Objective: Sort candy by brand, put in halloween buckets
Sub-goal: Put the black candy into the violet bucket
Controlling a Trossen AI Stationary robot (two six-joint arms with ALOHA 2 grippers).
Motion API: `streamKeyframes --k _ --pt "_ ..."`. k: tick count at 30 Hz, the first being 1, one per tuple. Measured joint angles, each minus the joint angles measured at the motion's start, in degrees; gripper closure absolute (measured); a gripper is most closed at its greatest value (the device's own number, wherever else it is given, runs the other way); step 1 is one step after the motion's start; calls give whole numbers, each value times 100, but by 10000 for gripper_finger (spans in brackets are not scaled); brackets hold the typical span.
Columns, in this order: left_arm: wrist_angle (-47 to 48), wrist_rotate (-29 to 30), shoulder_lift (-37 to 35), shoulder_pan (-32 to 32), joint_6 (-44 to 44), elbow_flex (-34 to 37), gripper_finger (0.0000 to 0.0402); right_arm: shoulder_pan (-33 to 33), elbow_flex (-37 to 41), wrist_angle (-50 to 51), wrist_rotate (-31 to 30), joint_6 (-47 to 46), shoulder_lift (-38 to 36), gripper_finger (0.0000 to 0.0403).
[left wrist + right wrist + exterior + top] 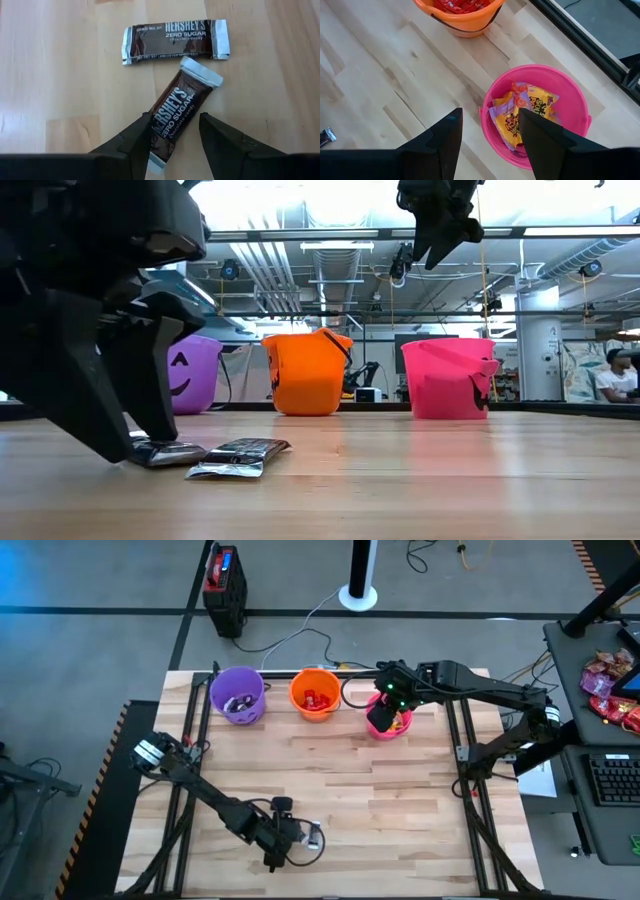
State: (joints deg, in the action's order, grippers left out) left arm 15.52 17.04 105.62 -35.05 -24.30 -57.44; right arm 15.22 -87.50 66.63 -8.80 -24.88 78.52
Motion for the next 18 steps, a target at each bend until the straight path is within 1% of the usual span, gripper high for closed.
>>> streamKeyframes --k 4,11,13,18 --pt "-3 -30 -50 1 335 1 260 0 0 1 0 0 0 218" --pt "6 -710 -238 1 471 1 265 1 0 9 0 -17 0 218" --pt "-19 -675 -267 -1 607 1 265 0 0 9 0 -22 0 218" --pt "-112 -226 -267 97 1425 57 265 0 0 3 -1 -24 0 218"
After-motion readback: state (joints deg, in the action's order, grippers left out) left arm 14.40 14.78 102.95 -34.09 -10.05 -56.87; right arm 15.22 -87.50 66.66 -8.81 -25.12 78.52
